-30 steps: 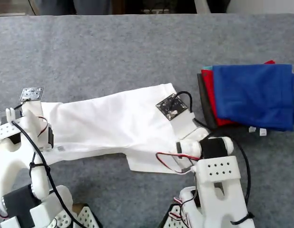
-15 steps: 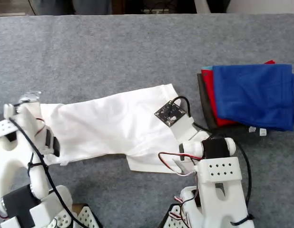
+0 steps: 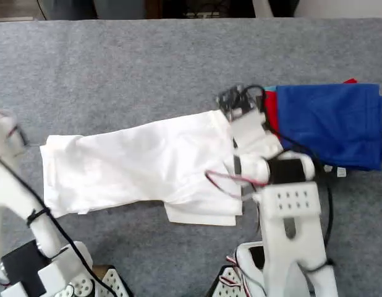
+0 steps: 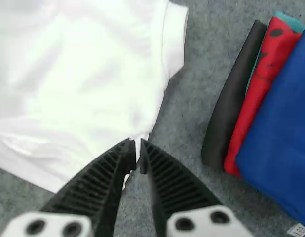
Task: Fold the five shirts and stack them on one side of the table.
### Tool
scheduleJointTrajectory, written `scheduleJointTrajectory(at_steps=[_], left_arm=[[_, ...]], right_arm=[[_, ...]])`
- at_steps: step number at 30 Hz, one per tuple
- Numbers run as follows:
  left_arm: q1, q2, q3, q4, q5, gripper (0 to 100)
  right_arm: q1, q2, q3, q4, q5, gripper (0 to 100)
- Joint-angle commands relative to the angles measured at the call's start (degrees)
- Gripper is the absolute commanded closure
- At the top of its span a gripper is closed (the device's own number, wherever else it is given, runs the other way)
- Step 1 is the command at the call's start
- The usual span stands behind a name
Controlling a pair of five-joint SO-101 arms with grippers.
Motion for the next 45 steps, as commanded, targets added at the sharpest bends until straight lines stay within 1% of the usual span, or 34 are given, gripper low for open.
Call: scheduleJointTrajectory(at_steps=[1, 3, 7, 11, 14, 16, 18, 20, 22, 27, 30, 38, 45], left_arm=[[8.9, -0.3, 0.9, -8.4, 5.5, 97], [12.4, -0.3, 4.6, -13.7, 5.8, 97], [17.8, -0.3, 11.1, -20.7, 5.8, 97], [18.9, 2.0, 15.1, -27.4, 5.9, 97], [18.5, 8.4, 13.7, -29.5, 5.9, 97], [18.4, 13.8, 10.2, -27.4, 5.8, 97], [18.4, 18.1, 4.0, -20.6, 6.1, 97], [17.3, 22.2, -2.7, -14.8, 8.2, 97], [15.6, 26.1, -8.3, -12.1, 9.1, 97], [13.5, 34.9, -17.3, -11.9, 9.0, 97], [12.4, 39.6, -21.1, -12.0, 6.6, 97], [8.8, 47.6, -32.7, -12.0, 6.2, 97], [9.6, 53.0, -34.6, -10.1, 6.2, 97]], right_arm=[[-1.0, 12.5, -9.4, -4.0, -3.8, 98.4], [-1.0, 20.4, -14.3, -4.7, -5.9, 98.4], [-0.8, 34.8, -23.5, -4.7, -8.1, 98.4], [-0.7, 46.0, -30.2, -4.7, -8.4, 98.4], [-0.6, 51.8, -34.6, -4.7, -8.4, 98.4], [-0.3, 53.9, -36.5, -4.5, -8.4, 98.4], [-0.4, 54.6, -37.5, -3.6, -8.4, 98.4], [-2.2, 54.7, -37.9, -3.4, -8.4, 98.4], [-3.8, 55.0, -38.7, -3.4, -8.4, 98.4], [-5.7, 55.0, -40.7, -6.9, -8.4, 98.4], [-5.5, 55.4, -40.4, -10.4, -8.4, 98.4], [-5.7, 66.5, -43.7, -13.0, -8.4, 98.4], [-5.4, 75.1, -50.9, -12.7, -8.4, 98.5]])
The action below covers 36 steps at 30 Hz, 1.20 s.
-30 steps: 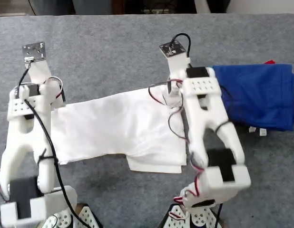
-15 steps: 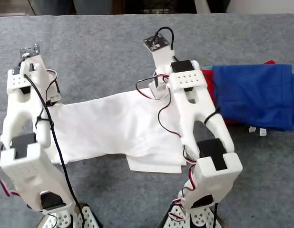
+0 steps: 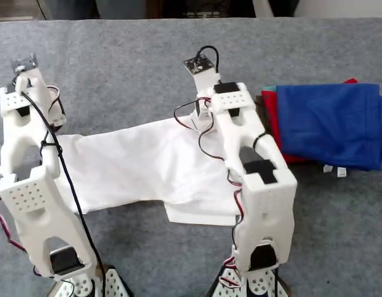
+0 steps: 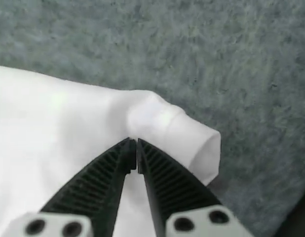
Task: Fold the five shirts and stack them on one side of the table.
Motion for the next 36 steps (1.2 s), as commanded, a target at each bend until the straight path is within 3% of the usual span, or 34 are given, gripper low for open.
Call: scheduleJointTrajectory(at_steps=[1, 14, 17, 27, 36], left_arm=[[0.3, 0.4, -3.3, 2.2, -0.3, 97], [1.5, -6.5, -13.8, 17.4, -0.7, 97], [3.1, -6.3, -13.2, 20.8, -4.0, 97], [0.6, 5.9, -8.0, 8.3, -2.2, 97], [-3.6, 7.8, -9.9, 8.4, -1.0, 97]], right_arm=[[-0.3, 1.1, -4.9, -0.4, -0.4, 98.5], [-0.3, 4.4, -5.6, -0.9, -0.4, 98.5], [-0.3, 5.0, -5.6, -1.0, -0.4, 98.5], [-0.3, 5.1, -6.1, -1.0, -0.4, 98.5], [-0.3, 6.0, -6.3, -1.0, -0.4, 98.5]])
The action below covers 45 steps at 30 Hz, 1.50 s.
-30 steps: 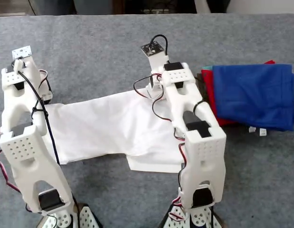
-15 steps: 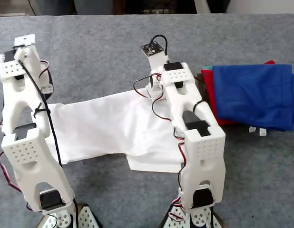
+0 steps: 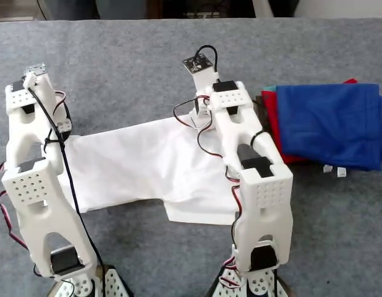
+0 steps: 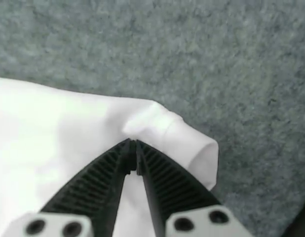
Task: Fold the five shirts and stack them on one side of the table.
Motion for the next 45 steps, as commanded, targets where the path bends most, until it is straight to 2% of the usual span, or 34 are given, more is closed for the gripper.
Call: scheduleJointTrajectory(at_steps=[1, 10, 14, 18, 25, 30, 34, 41, 45], left_arm=[[-4.4, 0.3, -1.5, -0.6, 0.9, 97], [-14.9, 0.1, -1.9, 2.1, 2.4, 97], [-16.3, -0.4, -2.2, 2.6, 2.1, 97], [-14.2, -1.5, -2.9, 2.9, 2.1, 97], [-8.4, -12.0, -10.5, 7.9, 2.1, 97], [-7.3, -18.0, -12.4, 12.6, 1.5, 97], [-5.7, -19.3, -12.1, 17.9, -4.8, 97], [-4.0, -20.0, 0.0, 17.3, -8.1, 97], [-2.8, -26.2, 13.1, 11.2, -8.0, 97]], right_arm=[[-0.4, 1.3, -2.1, -1.0, -0.5, 98.5], [-0.4, 1.9, -3.5, -0.5, -0.5, 98.5], [-0.4, 2.0, -3.4, -0.5, -0.5, 98.5], [-0.4, 2.0, -3.4, -0.5, -0.5, 98.5], [-0.6, 0.9, -4.6, 0.1, -0.5, 98.5], [-0.7, -2.7, -10.4, 8.6, -0.3, 98.5], [-0.4, -5.6, -17.4, 15.6, -0.2, 98.5], [0.4, -6.7, -27.6, 25.5, -0.1, 98.4], [0.4, -7.0, -30.3, 33.5, 0.4, 98.4]])
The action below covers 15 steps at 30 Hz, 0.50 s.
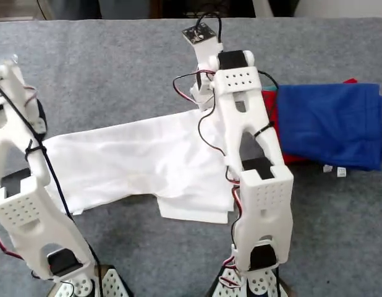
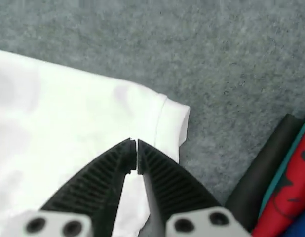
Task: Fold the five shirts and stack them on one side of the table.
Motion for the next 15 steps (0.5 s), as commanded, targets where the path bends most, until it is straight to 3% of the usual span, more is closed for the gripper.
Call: scheduleJointTrajectory(at_steps=[1, 3, 9, 15], left_arm=[[1.6, -11.3, 12.3, -5.9, -0.4, 97], [3.1, -19.6, 23.0, -11.4, -0.8, 97], [5.8, -43.3, 51.4, -29.7, -0.8, 97], [7.1, -42.2, 56.2, -34.7, -0.3, 97]], right_arm=[[0.7, -4.1, -4.8, 7.4, 2.5, 98.4], [0.4, -4.2, -6.1, 12.7, 9.5, 98.4], [0.4, -14.4, 6.0, 12.3, 16.1, 98.4], [-4.8, -29.0, 32.8, 8.4, 19.3, 98.4]])
